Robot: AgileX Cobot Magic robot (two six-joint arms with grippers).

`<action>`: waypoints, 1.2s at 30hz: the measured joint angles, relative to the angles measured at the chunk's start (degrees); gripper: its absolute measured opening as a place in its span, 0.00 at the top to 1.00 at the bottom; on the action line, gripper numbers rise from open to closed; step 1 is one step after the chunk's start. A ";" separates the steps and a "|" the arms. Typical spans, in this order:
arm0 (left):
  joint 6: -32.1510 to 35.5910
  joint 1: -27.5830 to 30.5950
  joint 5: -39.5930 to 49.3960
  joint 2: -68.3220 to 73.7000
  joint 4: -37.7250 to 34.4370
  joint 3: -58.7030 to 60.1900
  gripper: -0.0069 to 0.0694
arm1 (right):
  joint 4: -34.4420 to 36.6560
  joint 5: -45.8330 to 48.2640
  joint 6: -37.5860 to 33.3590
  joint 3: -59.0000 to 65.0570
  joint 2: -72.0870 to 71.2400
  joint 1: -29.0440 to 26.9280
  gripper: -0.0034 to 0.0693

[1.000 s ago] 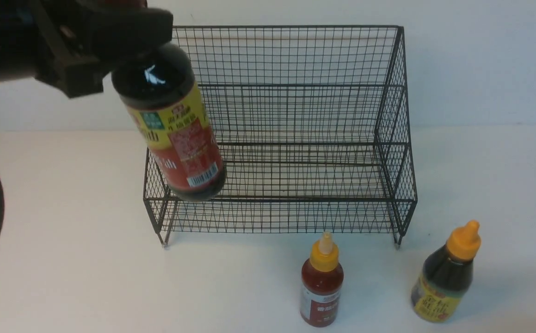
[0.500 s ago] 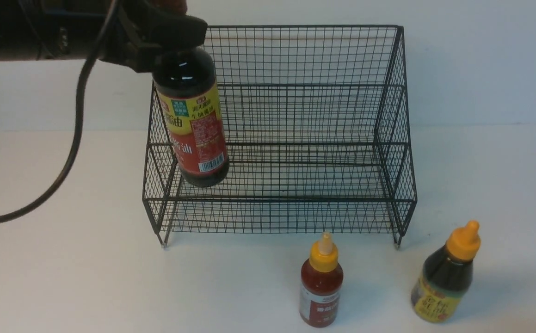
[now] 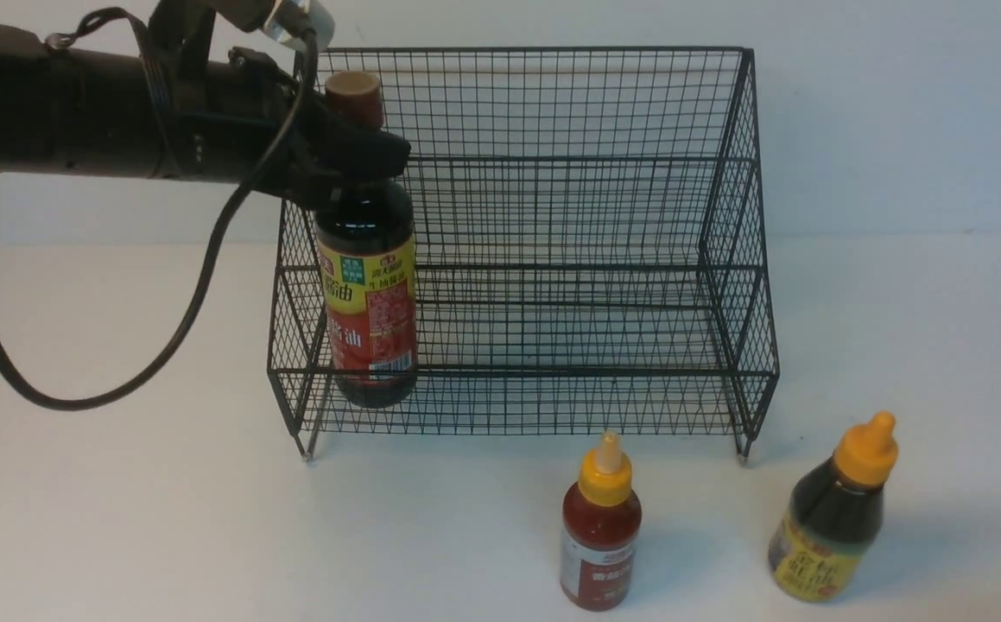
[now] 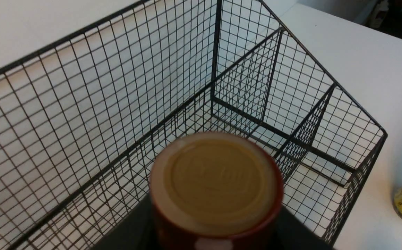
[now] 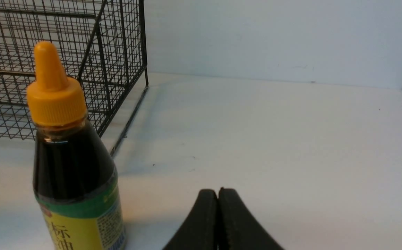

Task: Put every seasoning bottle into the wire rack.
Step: Use the left arm to put the condiment bottle back on the shelf, then use the right arm to grab the condiment bottle closest to it

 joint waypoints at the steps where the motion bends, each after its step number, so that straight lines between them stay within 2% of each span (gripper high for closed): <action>1: 0.15 0.00 0.49 0.12 0.52 -0.06 0.56 | 0.00 0.00 0.00 0.00 0.00 0.00 0.97; 11: -5.32 0.00 0.53 0.78 6.53 -0.18 0.56 | -0.05 0.00 0.00 0.00 0.00 0.00 0.97; 24: -6.42 -0.02 0.52 0.78 8.85 -0.46 0.55 | -0.05 0.00 0.00 0.00 0.00 0.00 0.97; 30: -6.51 -0.02 0.41 0.52 9.15 -0.81 0.39 | -0.05 0.00 0.00 0.00 0.00 0.00 0.97; 32: -6.87 -0.02 0.30 -0.05 9.28 -0.81 0.29 | -0.05 0.00 0.00 0.00 0.00 0.00 0.97; 36: -8.13 0.83 0.37 -1.82 9.33 -0.81 0.21 | -0.05 0.00 0.00 0.00 0.00 0.00 0.97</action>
